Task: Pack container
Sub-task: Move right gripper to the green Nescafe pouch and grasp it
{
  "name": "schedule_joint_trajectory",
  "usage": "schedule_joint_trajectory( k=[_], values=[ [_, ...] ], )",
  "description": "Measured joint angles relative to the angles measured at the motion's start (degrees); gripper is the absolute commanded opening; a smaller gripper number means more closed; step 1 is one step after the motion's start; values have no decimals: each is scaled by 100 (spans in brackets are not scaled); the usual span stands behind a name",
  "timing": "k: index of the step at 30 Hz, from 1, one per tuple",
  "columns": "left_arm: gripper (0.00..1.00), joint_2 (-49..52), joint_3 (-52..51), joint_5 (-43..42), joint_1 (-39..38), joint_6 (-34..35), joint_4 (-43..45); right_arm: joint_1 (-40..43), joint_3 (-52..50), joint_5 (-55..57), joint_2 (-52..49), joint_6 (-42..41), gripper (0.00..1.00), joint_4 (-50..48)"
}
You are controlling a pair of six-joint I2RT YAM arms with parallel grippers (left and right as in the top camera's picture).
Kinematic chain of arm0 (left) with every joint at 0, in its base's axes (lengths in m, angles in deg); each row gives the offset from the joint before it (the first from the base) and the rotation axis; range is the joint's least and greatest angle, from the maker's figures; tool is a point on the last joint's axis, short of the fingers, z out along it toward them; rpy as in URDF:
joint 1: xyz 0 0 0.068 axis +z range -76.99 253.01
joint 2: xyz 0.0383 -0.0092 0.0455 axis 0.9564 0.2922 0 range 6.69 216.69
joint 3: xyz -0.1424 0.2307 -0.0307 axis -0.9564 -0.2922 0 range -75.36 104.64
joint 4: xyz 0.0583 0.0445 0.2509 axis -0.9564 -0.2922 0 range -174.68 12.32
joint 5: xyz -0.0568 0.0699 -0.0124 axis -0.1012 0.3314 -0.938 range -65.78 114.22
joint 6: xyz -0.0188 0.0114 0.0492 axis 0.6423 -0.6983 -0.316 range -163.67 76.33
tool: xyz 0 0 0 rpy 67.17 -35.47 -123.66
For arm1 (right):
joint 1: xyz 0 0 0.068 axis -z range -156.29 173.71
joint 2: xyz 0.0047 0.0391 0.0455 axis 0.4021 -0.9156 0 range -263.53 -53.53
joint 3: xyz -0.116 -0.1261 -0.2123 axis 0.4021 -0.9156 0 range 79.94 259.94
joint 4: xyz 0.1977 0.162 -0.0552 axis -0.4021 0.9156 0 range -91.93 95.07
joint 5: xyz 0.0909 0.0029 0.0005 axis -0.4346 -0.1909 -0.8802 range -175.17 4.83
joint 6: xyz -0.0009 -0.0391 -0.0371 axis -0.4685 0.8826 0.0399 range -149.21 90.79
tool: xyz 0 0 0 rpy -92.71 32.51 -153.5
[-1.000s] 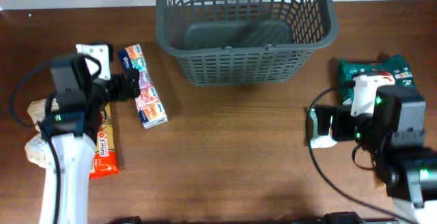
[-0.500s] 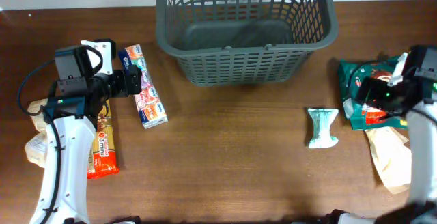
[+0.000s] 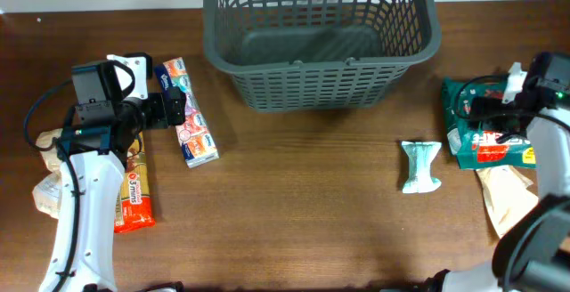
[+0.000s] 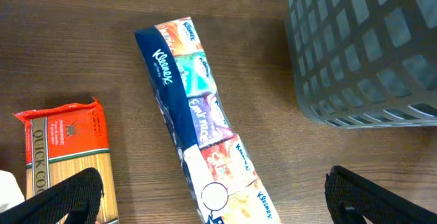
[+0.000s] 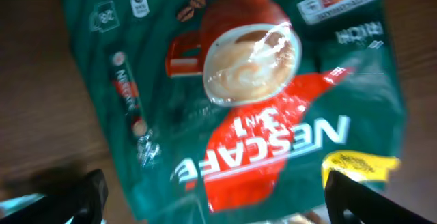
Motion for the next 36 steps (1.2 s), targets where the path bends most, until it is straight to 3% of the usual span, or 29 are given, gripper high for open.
schedule_joint_trajectory(
  k=[6, 20, 22, 23, 27, 34, 36],
  values=[
    [99, 0, 0, -39, 0, 0, -101, -52, 2, -28, -693, 109, 99, -350],
    [99, 0, 0, -149, 0, 0, -527, -264, 168, 48, -1292, 70, 100, -857],
    [99, 0, 0, -170, 0, 0, -533, -271, 223, 81, -1357, 7, 91, -890],
    [99, 0, 0, -181, 0, 0, -533, -275, 254, 98, -1397, -55, 81, -905],
    [99, 0, 0, -192, 0, 0, -533, -289, 319, 149, -1471, -153, 64, -909],
    [99, 0, 0, -192, 0, 0, -535, -365, 411, 254, -1541, -442, 45, -866],
    [99, 0, 0, -195, 0, 0, -535, -378, 415, 264, -1541, -520, 25, -861]
  ],
)
